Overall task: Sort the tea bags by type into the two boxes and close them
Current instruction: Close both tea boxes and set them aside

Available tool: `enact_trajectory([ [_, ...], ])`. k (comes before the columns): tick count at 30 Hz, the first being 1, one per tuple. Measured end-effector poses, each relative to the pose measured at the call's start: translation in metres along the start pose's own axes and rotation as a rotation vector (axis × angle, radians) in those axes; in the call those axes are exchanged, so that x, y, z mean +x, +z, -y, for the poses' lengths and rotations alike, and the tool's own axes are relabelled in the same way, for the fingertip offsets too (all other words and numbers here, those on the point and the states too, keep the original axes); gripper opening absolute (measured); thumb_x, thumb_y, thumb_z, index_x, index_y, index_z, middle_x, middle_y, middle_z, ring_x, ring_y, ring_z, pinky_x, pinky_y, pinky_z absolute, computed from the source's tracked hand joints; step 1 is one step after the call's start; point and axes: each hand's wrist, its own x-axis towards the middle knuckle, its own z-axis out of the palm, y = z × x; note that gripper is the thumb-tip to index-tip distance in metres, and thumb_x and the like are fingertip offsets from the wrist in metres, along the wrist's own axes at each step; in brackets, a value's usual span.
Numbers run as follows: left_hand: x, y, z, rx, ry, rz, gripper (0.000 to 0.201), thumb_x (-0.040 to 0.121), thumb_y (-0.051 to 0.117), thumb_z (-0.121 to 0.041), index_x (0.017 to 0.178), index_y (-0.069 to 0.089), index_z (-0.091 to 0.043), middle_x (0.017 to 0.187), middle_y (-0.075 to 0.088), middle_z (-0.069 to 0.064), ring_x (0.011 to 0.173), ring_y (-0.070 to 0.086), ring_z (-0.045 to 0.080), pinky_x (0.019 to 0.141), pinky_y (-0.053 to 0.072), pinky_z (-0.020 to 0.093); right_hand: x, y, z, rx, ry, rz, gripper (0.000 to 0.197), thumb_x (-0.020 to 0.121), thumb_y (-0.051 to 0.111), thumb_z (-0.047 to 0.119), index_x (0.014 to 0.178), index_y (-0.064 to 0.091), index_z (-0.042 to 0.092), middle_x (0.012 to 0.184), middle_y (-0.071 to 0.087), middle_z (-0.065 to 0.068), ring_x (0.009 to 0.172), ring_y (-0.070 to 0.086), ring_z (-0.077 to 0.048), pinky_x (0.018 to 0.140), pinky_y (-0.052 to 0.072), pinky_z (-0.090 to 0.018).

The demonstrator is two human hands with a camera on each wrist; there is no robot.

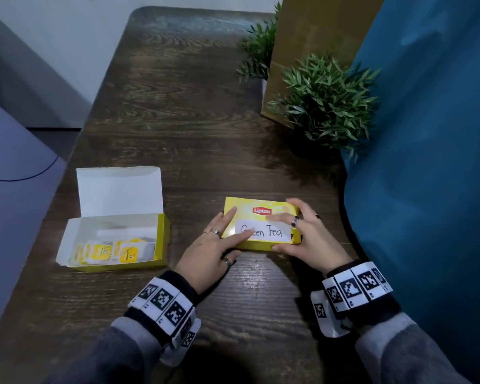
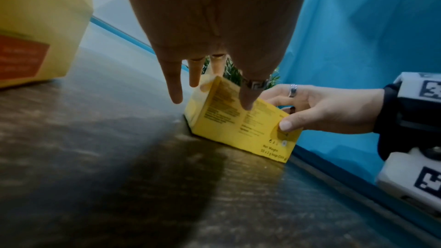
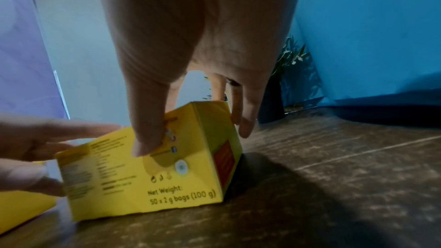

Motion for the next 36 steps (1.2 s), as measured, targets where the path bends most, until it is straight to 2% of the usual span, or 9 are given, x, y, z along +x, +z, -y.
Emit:
enact_trajectory([
  [3,-0.009,-0.009,-0.002,-0.100,-0.034,-0.044,0.053,0.090,0.055,-0.019,0.136,0.038,-0.039,0.154,0.012,-0.011,0.143,0.009,0.010,0.116,0.023,0.032,0.000,-0.003,0.004,-0.065,0.140,-0.016,0.078,0.074,0.076,0.030,0.135,0.033,0.050,0.147,0.019,-0.001,0.133,0.028,-0.028,0.109,0.030,-0.040],
  [5,-0.020,-0.023,-0.004,-0.102,-0.055,-0.106,0.043,0.090,0.056,-0.019,0.130,0.049,-0.034,0.151,0.023,-0.007,0.140,0.021,0.011,0.110,0.024,0.019,0.000,-0.003,0.011,-0.181,0.217,-0.051,0.082,0.076,0.074,0.032,0.138,0.023,0.051,0.150,0.017,-0.006,0.138,0.020,-0.032,0.109,0.028,-0.045],
  [7,-0.031,-0.042,-0.005,-0.105,-0.060,-0.162,0.037,0.088,0.058,-0.019,0.123,0.056,-0.033,0.146,0.033,-0.006,0.134,0.032,0.010,0.103,0.026,0.014,-0.001,0.000,0.023,-0.232,0.223,-0.152,0.076,0.076,0.073,0.036,0.139,0.031,0.043,0.152,0.019,-0.008,0.142,0.011,-0.032,0.108,0.026,-0.051],
  [9,-0.044,-0.064,-0.003,-0.126,-0.075,-0.221,0.031,0.087,0.058,-0.020,0.117,0.060,-0.030,0.138,0.042,-0.004,0.127,0.041,0.011,0.101,0.029,0.015,0.000,0.010,0.043,-0.173,0.098,-0.293,0.060,0.077,0.069,0.041,0.133,0.048,0.028,0.144,0.034,-0.009,0.137,0.024,-0.032,0.103,0.031,-0.053],
  [12,-0.063,-0.101,0.006,-0.123,-0.096,-0.353,0.027,0.085,0.054,-0.024,0.110,0.064,-0.027,0.126,0.052,-0.003,0.117,0.049,0.011,0.096,0.032,0.015,0.005,0.032,0.086,-0.001,-0.071,-0.304,0.041,0.084,0.056,0.044,0.119,0.059,0.024,0.122,0.052,-0.001,0.121,0.045,-0.021,0.101,0.039,-0.042],
  [18,-0.101,-0.166,0.059,-0.009,-0.290,-0.635,0.028,0.083,0.057,-0.012,0.108,0.062,-0.023,0.113,0.056,0.003,0.100,0.051,0.021,0.090,0.043,0.033,0.031,0.083,0.154,0.315,-0.047,-0.141,0.020,0.090,0.059,0.024,0.109,0.062,0.027,0.097,0.063,0.004,0.089,0.060,-0.008,0.079,0.046,-0.018],
  [23,-0.124,-0.178,0.114,-0.096,-0.657,-0.460,0.030,0.085,0.061,-0.022,0.114,0.054,-0.017,0.106,0.054,0.009,0.104,0.050,0.030,0.092,0.042,0.044,0.046,0.115,0.170,0.406,0.065,-0.146,0.019,0.089,0.060,0.020,0.107,0.061,0.025,0.083,0.061,0.006,0.082,0.060,-0.011,0.074,0.045,-0.020],
  [33,-0.128,-0.147,0.140,-0.690,-0.581,-0.371,0.010,0.084,0.062,-0.002,0.083,0.061,-0.011,0.067,0.056,0.006,0.043,0.054,0.001,0.044,0.048,0.015,0.050,0.143,0.171,0.534,0.117,-0.136,0.030,0.087,0.062,0.011,0.108,0.048,0.028,0.071,0.050,0.005,0.066,0.051,-0.009,0.070,0.046,-0.031],
  [36,-0.125,-0.147,0.145,-0.655,-0.586,-0.341,0.020,0.083,0.064,-0.005,0.098,0.053,-0.011,0.072,0.052,0.005,0.045,0.053,0.006,0.041,0.047,0.016,0.052,0.145,0.170,0.566,0.105,-0.111,0.052,0.087,0.062,0.006,0.128,0.038,0.027,0.071,0.048,0.003,0.064,0.049,-0.005,0.071,0.045,-0.026],
])
